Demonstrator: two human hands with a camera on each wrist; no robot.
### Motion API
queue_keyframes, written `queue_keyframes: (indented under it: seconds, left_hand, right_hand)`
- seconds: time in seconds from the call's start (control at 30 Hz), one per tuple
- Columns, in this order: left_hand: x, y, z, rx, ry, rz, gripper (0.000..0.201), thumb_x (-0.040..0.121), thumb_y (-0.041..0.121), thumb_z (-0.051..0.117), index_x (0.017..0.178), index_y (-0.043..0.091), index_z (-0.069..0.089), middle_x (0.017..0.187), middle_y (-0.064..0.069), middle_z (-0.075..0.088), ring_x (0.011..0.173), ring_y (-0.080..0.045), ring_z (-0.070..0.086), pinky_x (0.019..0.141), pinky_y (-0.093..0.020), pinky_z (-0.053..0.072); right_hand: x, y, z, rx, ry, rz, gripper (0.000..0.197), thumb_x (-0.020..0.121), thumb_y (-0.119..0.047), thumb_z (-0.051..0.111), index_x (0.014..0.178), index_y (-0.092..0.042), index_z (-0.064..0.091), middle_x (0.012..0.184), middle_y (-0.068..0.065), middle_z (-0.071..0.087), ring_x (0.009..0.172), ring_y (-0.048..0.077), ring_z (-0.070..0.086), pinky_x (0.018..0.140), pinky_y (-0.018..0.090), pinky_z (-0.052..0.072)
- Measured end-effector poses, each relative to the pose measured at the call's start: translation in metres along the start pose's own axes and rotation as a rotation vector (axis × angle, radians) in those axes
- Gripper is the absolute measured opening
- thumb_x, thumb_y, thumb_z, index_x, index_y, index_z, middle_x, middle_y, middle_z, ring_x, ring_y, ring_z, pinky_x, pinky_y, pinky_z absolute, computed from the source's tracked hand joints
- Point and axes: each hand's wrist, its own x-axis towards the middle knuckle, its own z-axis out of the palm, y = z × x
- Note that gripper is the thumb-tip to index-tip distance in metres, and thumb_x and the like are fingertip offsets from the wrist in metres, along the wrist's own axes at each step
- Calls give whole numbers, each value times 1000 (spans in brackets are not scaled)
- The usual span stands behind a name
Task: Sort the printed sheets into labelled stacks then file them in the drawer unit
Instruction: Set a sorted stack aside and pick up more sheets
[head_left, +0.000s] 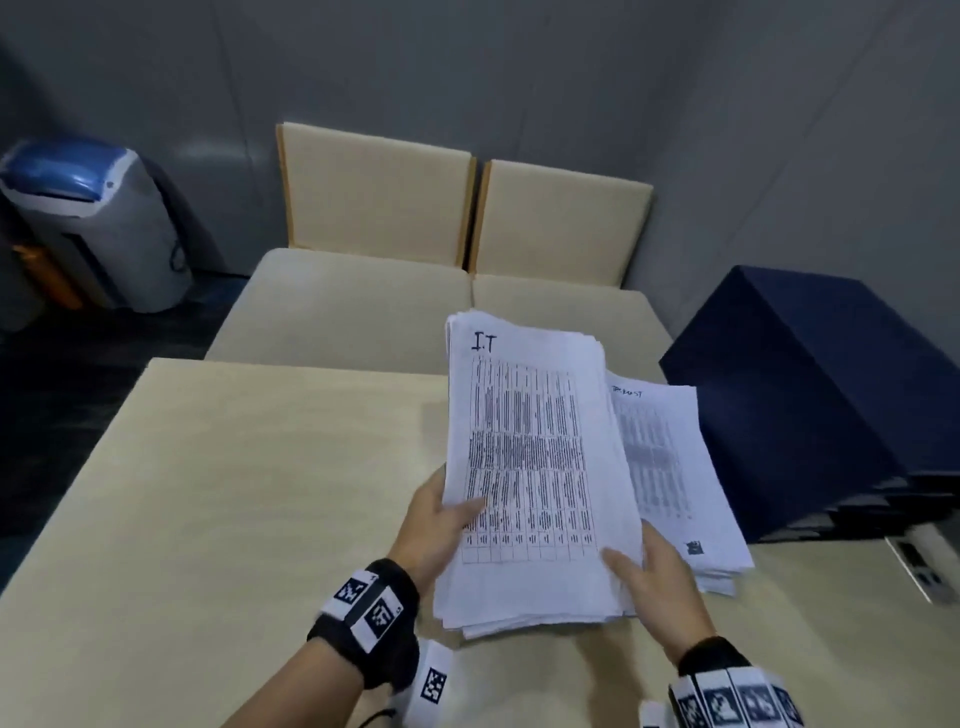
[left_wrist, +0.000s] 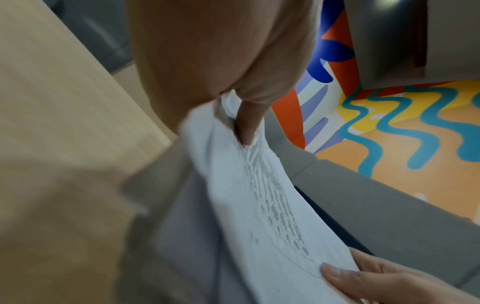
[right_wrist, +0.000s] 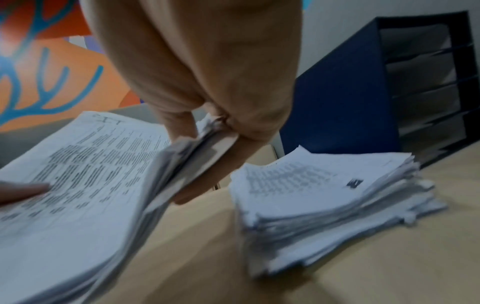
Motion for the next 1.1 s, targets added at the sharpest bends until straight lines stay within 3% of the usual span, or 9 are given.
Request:
queue_keyframes:
  seconds: [0.1, 0.23, 0.33, 0.47, 0.53, 0.63, 0.77, 0.87, 1.1]
  left_hand:
    - [18, 17, 69, -55, 13, 81, 44, 97, 1, 55, 134, 25, 54, 118, 3, 72, 106, -19, 71, 92, -42, 57]
    - [60, 15, 138, 4, 88, 158, 40, 93, -3, 61, 127, 18, 57, 118, 1, 71, 105, -15, 70, 89, -33, 57]
    - [92, -10, 165, 211, 87, 18, 39, 90, 7, 68, 125, 13, 52, 129, -11, 64, 102, -21, 68, 83, -33, 57]
    - [120, -59, 172, 672, -63, -196, 81, 91, 32, 70, 152, 8, 23, 154, -10, 40, 136, -28, 46, 109, -33, 37]
    - [126, -73, 173, 673, -65, -183, 88, 89, 39, 70, 155, 12, 19, 157, -8, 37, 137, -27, 45, 114, -38, 37]
    - [141, -78, 182, 618, -33, -168, 88, 86, 46, 67, 155, 23, 18, 150, -2, 47, 128, -29, 54, 104, -43, 47]
    - [166, -82, 194, 795, 39, -55, 85, 89, 60, 53, 157, 33, 10, 162, -2, 25, 144, -24, 33, 113, -47, 37]
    - [182, -81, 205, 941, 137, -111, 89, 91, 65, 49, 158, 30, 2, 158, -10, 15, 143, -31, 20, 113, -47, 34]
    - [179, -74, 222, 1022, 111, -277, 112, 85, 72, 50, 156, 16, -16, 152, -21, 19, 134, -38, 33, 112, -46, 34]
  right_hand:
    - [21, 13, -55, -62, 206, -78, 25, 96, -16, 66, 120, -20, 62, 114, -3, 72, 108, 19, 67, 99, 40, 53]
    - [59, 31, -117, -147, 315, -92, 28, 94, -23, 68, 120, -16, 60, 112, 1, 72, 104, 24, 66, 94, 42, 54]
    - [90, 52, -147, -376, 254, 26, 22, 95, -23, 63, 115, -13, 62, 107, 6, 70, 98, 28, 61, 82, 36, 49]
    - [123, 87, -168, -670, 3, 254, 30, 92, -27, 60, 116, -10, 63, 119, 12, 69, 106, 32, 63, 88, 36, 51]
    - [135, 92, -170, -637, -15, 272, 41, 93, -31, 63, 126, -6, 59, 130, 15, 65, 116, 33, 61, 92, 34, 48]
    - [162, 94, -167, -462, -9, 316, 77, 93, -40, 66, 153, -2, 34, 151, 16, 49, 137, 35, 49, 109, 37, 40]
    - [204, 97, -157, -324, -42, 407, 86, 83, -50, 75, 148, -6, 39, 145, 14, 55, 128, 33, 57, 109, 43, 46]
    - [226, 91, -151, -181, -31, 432, 107, 72, -64, 78, 151, -7, 34, 151, 13, 49, 134, 33, 51, 112, 45, 42]
    - [215, 82, -146, 13, -78, 459, 84, 89, -41, 73, 154, -6, 31, 152, 8, 46, 140, 31, 45, 111, 39, 36]
